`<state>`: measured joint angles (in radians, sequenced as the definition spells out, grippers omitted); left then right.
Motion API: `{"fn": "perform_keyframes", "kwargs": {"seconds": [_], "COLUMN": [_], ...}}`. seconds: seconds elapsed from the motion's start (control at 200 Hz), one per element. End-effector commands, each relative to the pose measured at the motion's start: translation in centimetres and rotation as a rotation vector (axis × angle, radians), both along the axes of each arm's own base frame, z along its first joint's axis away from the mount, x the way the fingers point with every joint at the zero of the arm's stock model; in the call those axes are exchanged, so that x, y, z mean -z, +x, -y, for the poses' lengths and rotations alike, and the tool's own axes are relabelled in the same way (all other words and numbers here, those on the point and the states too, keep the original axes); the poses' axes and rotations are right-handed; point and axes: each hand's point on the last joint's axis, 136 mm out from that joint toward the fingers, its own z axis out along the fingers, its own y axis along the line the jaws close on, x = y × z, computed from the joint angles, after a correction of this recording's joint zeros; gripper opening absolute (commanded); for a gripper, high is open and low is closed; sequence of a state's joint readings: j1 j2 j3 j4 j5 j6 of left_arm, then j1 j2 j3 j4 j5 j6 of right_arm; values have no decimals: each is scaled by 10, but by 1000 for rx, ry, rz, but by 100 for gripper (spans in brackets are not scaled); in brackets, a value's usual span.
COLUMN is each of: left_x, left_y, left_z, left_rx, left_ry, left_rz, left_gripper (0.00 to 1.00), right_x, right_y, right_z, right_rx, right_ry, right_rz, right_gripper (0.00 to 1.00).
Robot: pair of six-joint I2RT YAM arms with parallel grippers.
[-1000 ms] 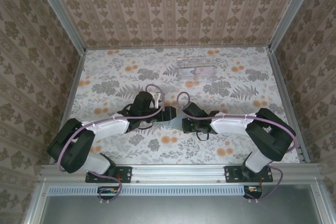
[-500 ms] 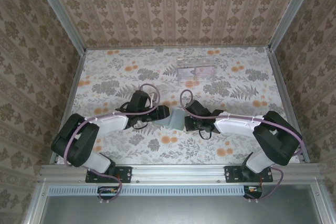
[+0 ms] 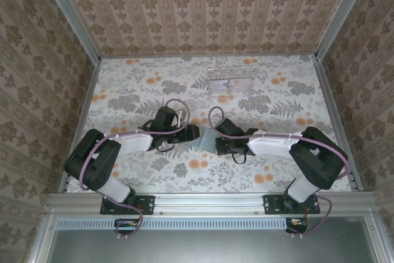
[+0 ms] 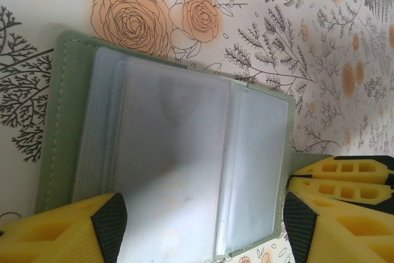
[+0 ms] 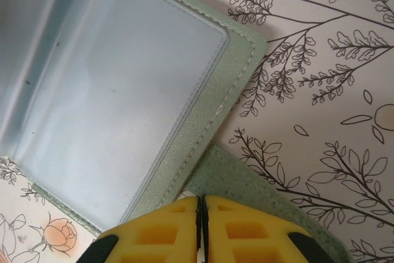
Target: Take the credit cards out of the card holder
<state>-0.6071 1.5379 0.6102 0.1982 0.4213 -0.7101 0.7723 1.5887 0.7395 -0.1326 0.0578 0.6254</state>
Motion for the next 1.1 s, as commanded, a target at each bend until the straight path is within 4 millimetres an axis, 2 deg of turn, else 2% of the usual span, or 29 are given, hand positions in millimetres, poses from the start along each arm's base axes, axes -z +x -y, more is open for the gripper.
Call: {"fn": "perform_keyframes", "kwargs": {"seconds": [0.0, 0.245, 0.49, 0.71, 0.86, 0.955, 1.095], "left_x": [5, -4, 9, -14, -26, -18, -4], "left_y": [-2, -1, -3, -2, 0, 1, -1], "left_z": [-9, -10, -8, -6, -13, -19, -16], "left_rx": [-7, -4, 5, 7, -9, -13, 2], "left_ry": [66, 73, 83, 54, 70, 113, 113], "left_rz": [5, 37, 0, 50, 94, 84, 45], "left_gripper": [72, 72, 72, 72, 72, 72, 71], "right_x": [4, 8, 9, 18, 18, 17, 16], "right_y": [0, -1, -2, -4, -5, -4, -5], "right_z": [-1, -2, -3, -3, -3, -4, -4], "right_rx": [2, 1, 0, 1, 2, 3, 2], "right_ry": [3, 4, 7, 3, 5, 8, 9], "right_rz": [-15, -24, -29, -53, -52, -50, -51], "right_gripper": [14, 14, 14, 13, 13, 13, 13]}}
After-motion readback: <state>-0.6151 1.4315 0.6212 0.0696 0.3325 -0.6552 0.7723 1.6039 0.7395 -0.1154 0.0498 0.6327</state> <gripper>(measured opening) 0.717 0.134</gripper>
